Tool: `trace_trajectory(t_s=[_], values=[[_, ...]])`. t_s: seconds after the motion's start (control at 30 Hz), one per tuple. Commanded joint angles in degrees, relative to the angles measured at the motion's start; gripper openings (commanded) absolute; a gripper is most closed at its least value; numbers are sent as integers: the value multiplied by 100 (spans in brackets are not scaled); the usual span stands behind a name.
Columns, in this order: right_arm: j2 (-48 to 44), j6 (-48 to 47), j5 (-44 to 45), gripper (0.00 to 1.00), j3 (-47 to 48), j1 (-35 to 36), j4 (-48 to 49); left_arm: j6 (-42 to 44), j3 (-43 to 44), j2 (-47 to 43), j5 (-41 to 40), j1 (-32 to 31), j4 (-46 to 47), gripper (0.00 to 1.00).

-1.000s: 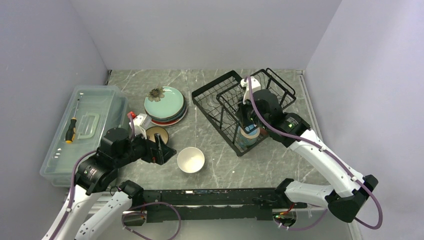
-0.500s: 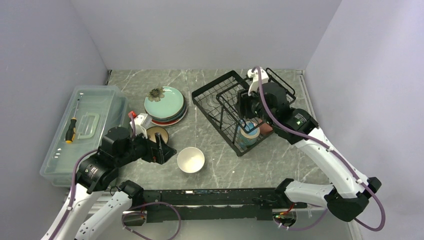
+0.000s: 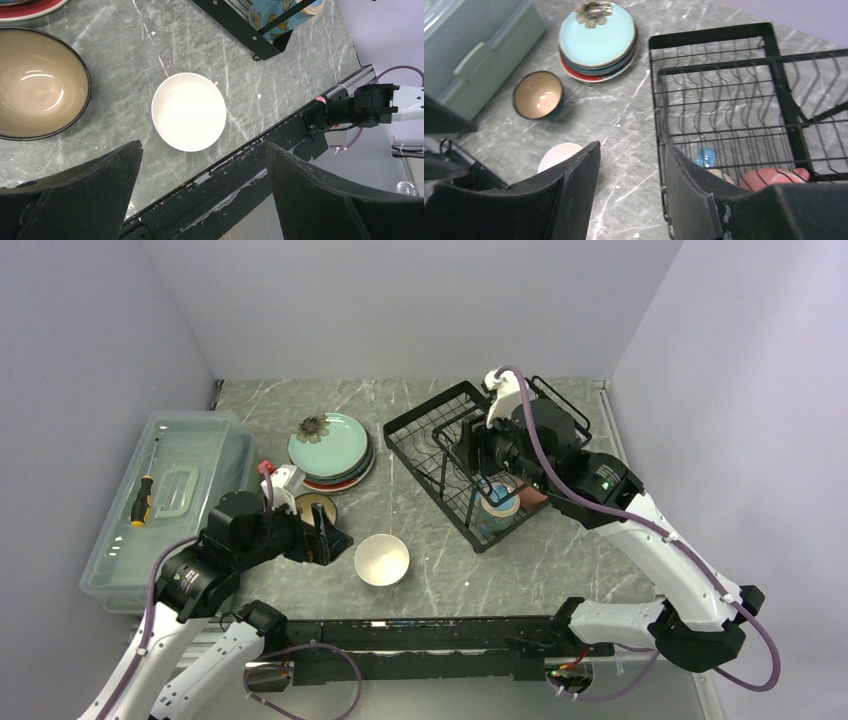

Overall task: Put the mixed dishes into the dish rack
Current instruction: Move the dish rack to the center of the board.

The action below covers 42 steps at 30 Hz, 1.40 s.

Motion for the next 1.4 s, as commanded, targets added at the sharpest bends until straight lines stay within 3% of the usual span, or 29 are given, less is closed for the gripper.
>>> trace_trajectory(t_s=[0.0, 0.27, 0.73, 1.07, 1.37], values=[[68, 126, 83, 53, 346, 432, -79, -125, 121, 181, -23, 19, 33, 99], [267, 280, 326, 56, 213, 1084, -219, -503, 251, 525, -57, 19, -220, 99], [241, 1233, 1251, 57, -1116, 1863, -311, -792, 160, 790, -205, 19, -420, 99], [35, 2109, 1621, 58, -2038, 2016, -539, -751, 88, 701, -135, 19, -349, 99], [-173, 2291, 2158, 59, -2266, 1972, -634, -743, 78, 611, -114, 21, -358, 99]])
